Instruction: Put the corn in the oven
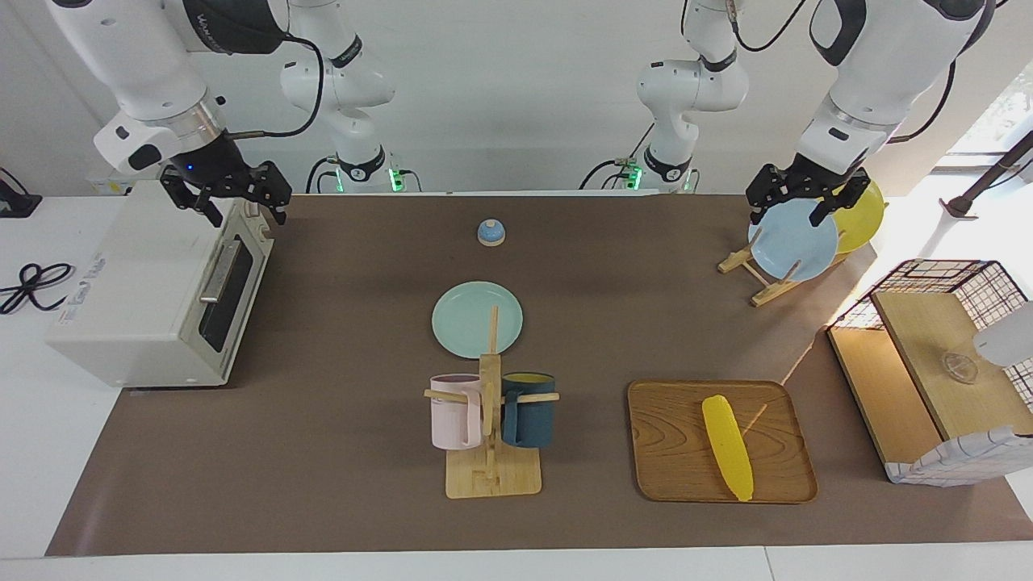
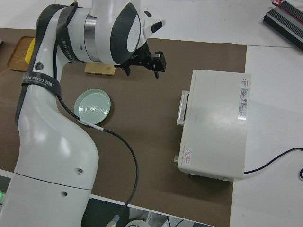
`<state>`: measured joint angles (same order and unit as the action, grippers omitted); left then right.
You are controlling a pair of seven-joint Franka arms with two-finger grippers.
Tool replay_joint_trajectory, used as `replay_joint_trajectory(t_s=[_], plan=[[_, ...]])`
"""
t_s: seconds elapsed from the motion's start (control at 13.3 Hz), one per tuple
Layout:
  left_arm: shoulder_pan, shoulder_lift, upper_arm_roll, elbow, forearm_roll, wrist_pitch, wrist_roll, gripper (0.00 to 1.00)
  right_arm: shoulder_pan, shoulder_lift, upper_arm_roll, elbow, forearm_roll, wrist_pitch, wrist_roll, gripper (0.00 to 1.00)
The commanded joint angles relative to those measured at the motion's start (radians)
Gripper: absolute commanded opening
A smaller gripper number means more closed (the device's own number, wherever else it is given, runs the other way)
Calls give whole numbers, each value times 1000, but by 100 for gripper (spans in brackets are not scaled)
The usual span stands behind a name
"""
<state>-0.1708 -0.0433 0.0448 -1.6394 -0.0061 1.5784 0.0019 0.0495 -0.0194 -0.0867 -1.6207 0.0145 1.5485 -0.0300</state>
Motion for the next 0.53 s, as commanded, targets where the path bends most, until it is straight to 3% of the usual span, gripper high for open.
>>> replay_joint_trajectory(t_s=[0.0,0.07,0.22,0.3,0.45], plan=[[-10,-3,9,3,-11,12,-2,100,-42,-34,1,-79,-11,53,-10,45],[-10,-4,9,0,-14,18,-5,100,-48,-45,1,-99,-11,58,-19,0],[-10,2,9,-5,-20,87,-10,100,-75,-74,-1,-175,-16,102,2,0],[-18,16,9,0,-20,100,-10,100,-82,-88,-4,-232,-39,179,22,0],[-36,113,9,32,-38,123,-10,100,-103,-122,-2,-349,-131,280,82,0]])
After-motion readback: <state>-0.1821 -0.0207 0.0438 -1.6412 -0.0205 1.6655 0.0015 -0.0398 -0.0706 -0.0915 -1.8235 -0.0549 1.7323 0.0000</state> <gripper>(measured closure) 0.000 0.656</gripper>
